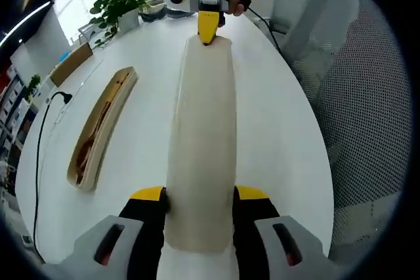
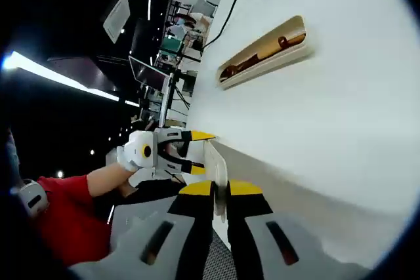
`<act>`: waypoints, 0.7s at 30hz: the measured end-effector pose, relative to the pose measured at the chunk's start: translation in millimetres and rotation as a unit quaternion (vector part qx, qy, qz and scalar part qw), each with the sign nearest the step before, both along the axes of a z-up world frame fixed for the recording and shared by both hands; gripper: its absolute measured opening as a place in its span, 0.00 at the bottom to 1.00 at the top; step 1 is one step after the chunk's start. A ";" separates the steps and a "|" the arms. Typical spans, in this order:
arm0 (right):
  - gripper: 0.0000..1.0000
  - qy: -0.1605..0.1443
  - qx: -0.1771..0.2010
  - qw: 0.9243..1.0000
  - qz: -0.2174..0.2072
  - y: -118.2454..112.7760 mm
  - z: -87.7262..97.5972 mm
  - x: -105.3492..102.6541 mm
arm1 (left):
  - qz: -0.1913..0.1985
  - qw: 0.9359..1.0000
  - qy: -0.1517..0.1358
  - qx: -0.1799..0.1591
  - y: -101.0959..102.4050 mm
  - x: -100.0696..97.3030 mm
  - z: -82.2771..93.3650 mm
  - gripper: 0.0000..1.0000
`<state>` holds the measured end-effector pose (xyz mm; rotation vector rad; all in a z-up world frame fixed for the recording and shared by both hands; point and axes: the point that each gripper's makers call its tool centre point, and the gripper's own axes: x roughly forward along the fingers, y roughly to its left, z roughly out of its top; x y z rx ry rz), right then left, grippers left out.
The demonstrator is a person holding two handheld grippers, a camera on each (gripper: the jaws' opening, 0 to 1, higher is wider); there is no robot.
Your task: Arrange the utensils inside the cutlery case until each visible utensil rests in its matching compartment.
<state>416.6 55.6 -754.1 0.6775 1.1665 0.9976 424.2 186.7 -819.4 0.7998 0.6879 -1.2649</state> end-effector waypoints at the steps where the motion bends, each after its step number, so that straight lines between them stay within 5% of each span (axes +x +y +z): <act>1: 0.03 -0.028 -0.007 0.999 0.015 0.6 1.3 1.2 | 0.001 1.000 0.001 0.000 -0.3 0.8 0.1 0.41; 6: 0.03 0.037 -0.007 0.998 -0.041 2.6 5.5 14.4 | 0.027 0.999 0.022 0.003 -1.4 2.5 -1.7 0.42; 14: 0.04 0.087 -0.012 0.994 -0.060 1.9 1.0 10.1 | 0.029 0.998 0.038 0.029 2.0 1.8 -3.0 0.41; 21: 0.04 0.055 -0.011 0.995 -0.083 -6.0 6.8 25.6 | 0.024 0.998 0.056 0.023 3.5 9.2 12.2 0.41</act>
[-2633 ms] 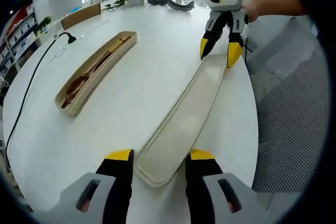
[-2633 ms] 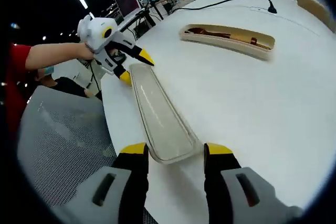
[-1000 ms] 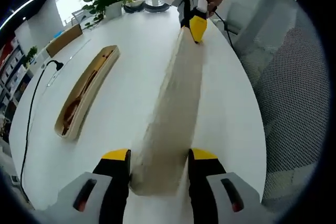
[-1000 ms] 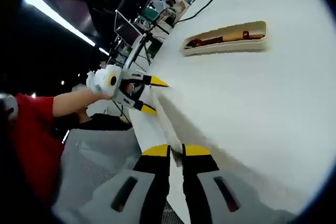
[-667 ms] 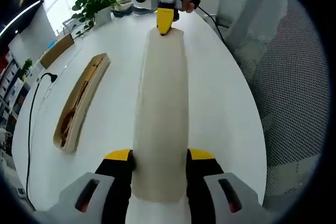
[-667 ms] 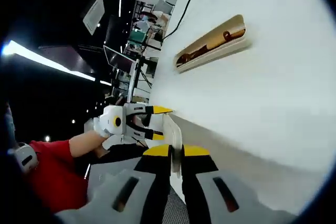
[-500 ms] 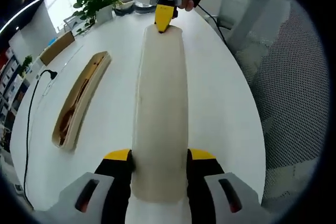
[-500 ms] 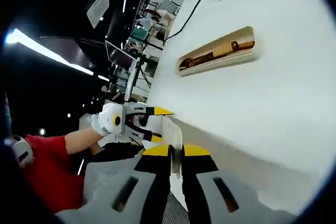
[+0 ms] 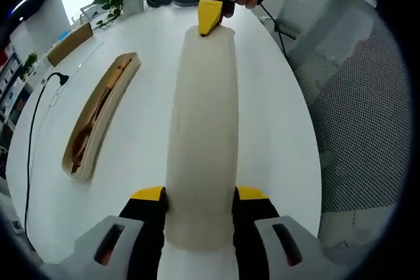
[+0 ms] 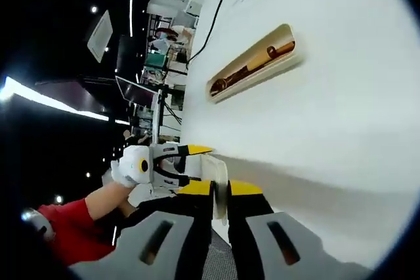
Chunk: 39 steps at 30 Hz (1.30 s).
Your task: Arrange the utensils inside the cutlery case until each visible utensil rests in its matching compartment.
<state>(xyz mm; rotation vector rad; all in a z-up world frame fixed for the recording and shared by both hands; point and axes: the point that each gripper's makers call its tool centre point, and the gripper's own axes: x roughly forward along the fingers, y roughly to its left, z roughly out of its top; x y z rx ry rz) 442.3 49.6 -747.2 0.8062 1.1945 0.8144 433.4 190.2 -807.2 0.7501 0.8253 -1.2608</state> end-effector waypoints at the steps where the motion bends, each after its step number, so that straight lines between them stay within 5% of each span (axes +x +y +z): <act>1: 0.05 -0.004 0.004 1.000 -0.005 -0.9 2.3 3.4 | -0.001 1.000 0.006 -0.003 -1.5 0.8 7.1 0.41; 8: 0.05 -0.013 0.012 0.999 -0.042 -7.9 17.4 34.1 | 0.000 1.000 0.019 -0.005 -8.6 22.6 36.1 0.41; 17: 0.10 -0.090 -0.104 0.991 0.007 -15.6 47.1 70.8 | 0.011 1.000 0.024 -0.012 -20.2 51.2 65.6 0.40; 22: 0.14 -0.082 -0.157 0.983 0.035 -16.8 52.1 79.6 | -0.004 1.000 0.011 0.009 -21.4 73.0 78.9 0.40; 39: 0.19 -0.061 -0.216 0.973 0.058 -36.5 68.0 128.1 | -0.032 0.997 0.014 0.062 -36.5 129.2 101.2 0.40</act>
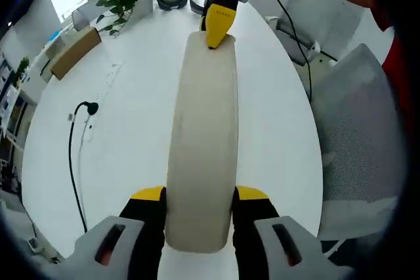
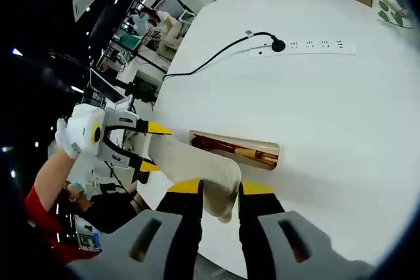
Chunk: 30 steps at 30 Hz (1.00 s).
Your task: Arrange the utensils inside the cutlery case until each visible utensil rests in its matching compartment.
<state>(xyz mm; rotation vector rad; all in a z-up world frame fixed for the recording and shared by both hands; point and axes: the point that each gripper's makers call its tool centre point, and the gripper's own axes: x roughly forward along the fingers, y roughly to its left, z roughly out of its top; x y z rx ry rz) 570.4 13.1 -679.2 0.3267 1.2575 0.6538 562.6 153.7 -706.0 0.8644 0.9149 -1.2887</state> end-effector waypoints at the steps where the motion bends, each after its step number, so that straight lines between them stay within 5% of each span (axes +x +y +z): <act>1: 0.18 0.023 0.000 1.000 -0.005 -2.8 -6.1 4.6 | -0.006 1.000 0.001 0.011 0.8 0.9 -3.4 0.40; 3: 0.18 0.024 0.003 1.000 -0.007 -2.1 -12.9 7.0 | -0.025 0.999 -0.006 0.045 4.9 4.9 -14.2 0.40; 18: 0.17 0.051 0.016 0.997 -0.060 -10.5 -66.5 31.9 | -0.019 0.995 0.027 0.090 2.9 7.1 -61.4 0.40; 22: 0.13 0.067 0.077 0.988 -0.115 0.3 -66.1 26.7 | -0.030 0.993 0.008 0.114 12.2 15.5 -72.9 0.41; 30: 0.13 0.051 0.062 0.990 -0.113 -5.0 -73.4 26.4 | -0.031 0.994 0.008 0.107 7.8 19.6 -81.7 0.41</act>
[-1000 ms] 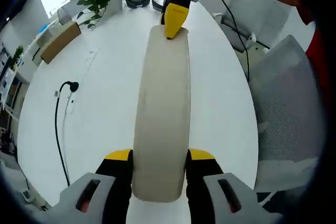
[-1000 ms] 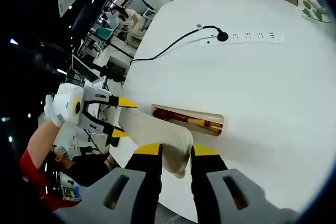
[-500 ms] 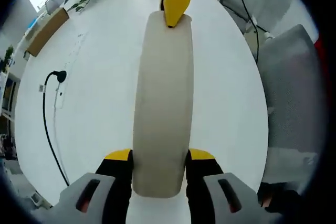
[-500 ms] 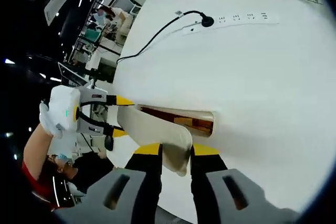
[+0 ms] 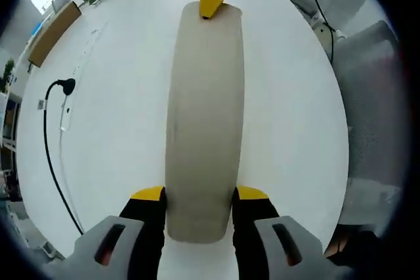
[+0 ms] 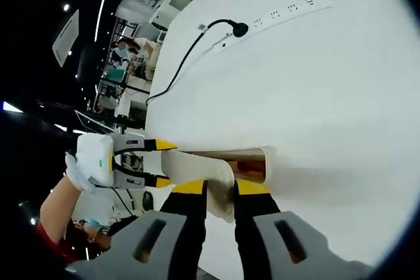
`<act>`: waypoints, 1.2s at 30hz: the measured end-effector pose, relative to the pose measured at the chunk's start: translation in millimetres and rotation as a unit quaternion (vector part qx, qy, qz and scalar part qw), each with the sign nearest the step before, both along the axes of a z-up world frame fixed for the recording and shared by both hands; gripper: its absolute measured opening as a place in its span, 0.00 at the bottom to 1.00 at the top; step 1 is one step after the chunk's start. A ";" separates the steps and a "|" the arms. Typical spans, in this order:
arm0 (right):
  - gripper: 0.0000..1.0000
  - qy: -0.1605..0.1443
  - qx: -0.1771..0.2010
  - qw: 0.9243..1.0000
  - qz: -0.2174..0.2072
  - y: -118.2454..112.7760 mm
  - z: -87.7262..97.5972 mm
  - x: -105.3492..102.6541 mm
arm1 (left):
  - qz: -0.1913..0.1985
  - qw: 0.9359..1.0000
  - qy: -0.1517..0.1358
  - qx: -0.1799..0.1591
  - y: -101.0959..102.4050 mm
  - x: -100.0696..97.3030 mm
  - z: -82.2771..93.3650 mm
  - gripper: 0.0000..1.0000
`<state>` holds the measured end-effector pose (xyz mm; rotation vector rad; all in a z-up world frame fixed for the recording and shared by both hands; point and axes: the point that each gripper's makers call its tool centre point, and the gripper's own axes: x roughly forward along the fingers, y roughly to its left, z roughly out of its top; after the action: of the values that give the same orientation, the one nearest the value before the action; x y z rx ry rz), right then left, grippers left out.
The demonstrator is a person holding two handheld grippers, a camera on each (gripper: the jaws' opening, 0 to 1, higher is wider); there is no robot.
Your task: Arrange the utensils inside the cutlery case until each visible utensil rests in its matching compartment.
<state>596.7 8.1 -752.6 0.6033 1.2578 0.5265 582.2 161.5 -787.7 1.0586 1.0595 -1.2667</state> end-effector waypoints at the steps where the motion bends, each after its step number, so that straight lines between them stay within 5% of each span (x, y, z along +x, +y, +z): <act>1: 0.13 -0.003 -0.002 1.000 0.003 0.0 -0.6 0.3 | -0.004 1.000 0.000 0.000 0.2 -0.4 -1.0 0.40; 16: 0.13 -0.021 -0.014 1.000 0.008 18.3 -4.9 -38.3 | -0.012 1.000 -0.003 0.003 4.7 3.6 -15.8 0.40; 31: 0.16 -0.097 -0.109 0.988 0.058 -3.4 -28.0 -7.4 | 0.008 1.000 -0.008 0.018 -2.4 9.3 -21.8 0.39; 36: 0.20 -0.105 -0.105 0.987 0.060 -8.9 -26.8 1.8 | 0.014 1.000 -0.005 0.017 -0.9 9.4 -25.5 0.39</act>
<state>598.6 -0.8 -779.5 0.2891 1.1361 0.5352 591.5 160.6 -813.2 1.0716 1.0890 -1.2227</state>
